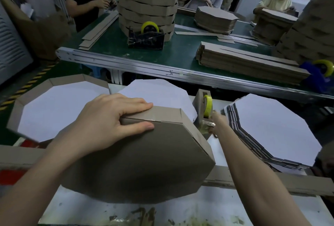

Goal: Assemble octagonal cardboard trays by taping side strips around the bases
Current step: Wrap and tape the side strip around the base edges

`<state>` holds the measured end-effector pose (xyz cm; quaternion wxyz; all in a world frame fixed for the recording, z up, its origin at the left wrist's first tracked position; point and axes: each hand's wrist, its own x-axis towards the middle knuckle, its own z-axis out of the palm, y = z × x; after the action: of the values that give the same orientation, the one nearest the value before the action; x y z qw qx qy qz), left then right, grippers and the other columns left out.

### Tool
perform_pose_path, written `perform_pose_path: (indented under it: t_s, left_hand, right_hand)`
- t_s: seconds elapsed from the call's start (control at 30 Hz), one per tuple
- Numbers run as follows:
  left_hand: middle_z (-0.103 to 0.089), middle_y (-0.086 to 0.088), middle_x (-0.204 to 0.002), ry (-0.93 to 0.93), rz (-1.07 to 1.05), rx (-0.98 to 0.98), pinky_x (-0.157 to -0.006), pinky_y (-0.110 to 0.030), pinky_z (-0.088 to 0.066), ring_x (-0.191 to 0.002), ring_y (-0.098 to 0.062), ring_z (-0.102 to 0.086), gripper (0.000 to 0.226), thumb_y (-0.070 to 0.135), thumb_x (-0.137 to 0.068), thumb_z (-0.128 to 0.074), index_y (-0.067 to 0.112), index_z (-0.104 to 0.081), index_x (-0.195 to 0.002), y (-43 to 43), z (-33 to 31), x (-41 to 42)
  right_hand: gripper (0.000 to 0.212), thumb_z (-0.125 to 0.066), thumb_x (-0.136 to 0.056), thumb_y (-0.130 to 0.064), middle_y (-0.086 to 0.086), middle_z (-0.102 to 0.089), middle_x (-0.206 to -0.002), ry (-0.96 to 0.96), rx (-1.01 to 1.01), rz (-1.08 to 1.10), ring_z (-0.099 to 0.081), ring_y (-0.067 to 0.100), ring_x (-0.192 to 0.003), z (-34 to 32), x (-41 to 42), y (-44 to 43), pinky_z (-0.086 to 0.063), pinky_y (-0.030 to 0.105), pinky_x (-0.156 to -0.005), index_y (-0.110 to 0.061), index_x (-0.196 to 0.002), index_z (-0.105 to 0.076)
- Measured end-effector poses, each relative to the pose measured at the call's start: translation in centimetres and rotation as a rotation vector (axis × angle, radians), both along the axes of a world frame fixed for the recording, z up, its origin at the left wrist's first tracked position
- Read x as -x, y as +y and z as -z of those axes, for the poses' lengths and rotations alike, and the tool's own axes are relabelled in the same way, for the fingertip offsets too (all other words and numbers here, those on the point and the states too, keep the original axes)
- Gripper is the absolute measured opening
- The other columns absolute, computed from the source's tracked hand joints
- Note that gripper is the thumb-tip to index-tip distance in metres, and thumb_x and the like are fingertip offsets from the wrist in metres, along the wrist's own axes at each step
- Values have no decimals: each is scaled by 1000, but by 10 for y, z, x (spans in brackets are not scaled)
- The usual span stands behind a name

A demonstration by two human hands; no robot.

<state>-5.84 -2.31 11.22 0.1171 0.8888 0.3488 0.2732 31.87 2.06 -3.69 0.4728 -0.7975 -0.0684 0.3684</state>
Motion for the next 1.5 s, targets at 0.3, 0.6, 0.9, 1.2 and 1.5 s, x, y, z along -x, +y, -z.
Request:
perform_pose_path:
  t_s: [0.3,0.6,0.9,1.2,1.5]
  left_hand:
    - [-46,36,-117,27,-15,53,-77,-33,-43,-102,-1,-53,61,84,-74,-36,54,-53,-124,-4,2,4]
    - [-30,58,-104,0,21,-12,-74,-21,-39,-102,2,-49,59,76,-78,-43,44,-62,-124,-5,3,4]
    - [-56,27,-117,109,74,-48,-70,-21,-40,-88,-2,-49,48,67,-89,-36,48,-57,-127,-9,-3,6]
    - [-56,24,-123,189,38,91,-80,-31,-50,-99,1,-46,74,89,-72,-28,53,-46,-134,-9,-14,-3]
    - [-65,11,-116,115,-12,34,-68,-32,-46,-96,-13,-56,84,94,-67,-26,45,-46,-132,-26,-2,8]
  right_hand:
    - [20,-69,-89,-17,9,-60,-90,-93,-186,139,-54,17,-73,34,27,-52,-41,21,-55,-5,-79,-56]
    - [27,-63,-94,-9,24,-64,-120,-161,-179,66,-54,21,-98,48,26,-68,-40,29,-81,18,-97,-60]
    - [24,-63,-97,-28,8,-66,-87,-147,-28,-392,-58,16,-76,32,37,-76,-44,22,-58,-5,-92,-67]
    - [16,-59,-98,-27,-4,-68,-76,-527,-263,-749,-53,6,-61,-118,91,-62,-43,15,-54,-18,-88,-68]
    - [20,-64,-95,-31,-6,-65,-69,-315,-464,-1039,-42,3,-50,-219,157,-109,-33,15,-44,-19,-80,-71]
